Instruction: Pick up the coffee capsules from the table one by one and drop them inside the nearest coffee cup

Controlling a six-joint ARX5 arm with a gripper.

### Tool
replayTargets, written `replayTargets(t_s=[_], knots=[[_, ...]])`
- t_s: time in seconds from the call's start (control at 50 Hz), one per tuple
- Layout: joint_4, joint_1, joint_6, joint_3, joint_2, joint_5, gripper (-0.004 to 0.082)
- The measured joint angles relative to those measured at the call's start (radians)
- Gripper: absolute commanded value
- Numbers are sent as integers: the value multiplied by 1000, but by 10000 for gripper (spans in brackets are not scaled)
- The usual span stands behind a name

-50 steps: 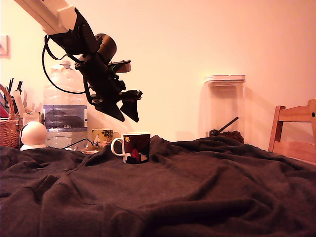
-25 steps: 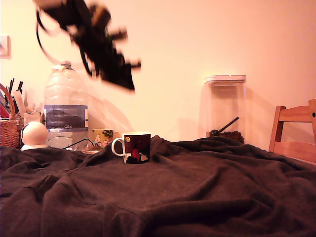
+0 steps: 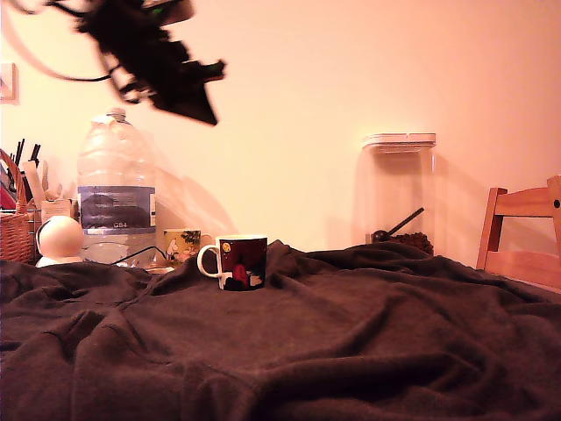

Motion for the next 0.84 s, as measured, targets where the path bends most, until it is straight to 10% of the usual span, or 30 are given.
replayTargets(t_s=[0.84], knots=[[342,18,-94,-708,-346,0,-12]])
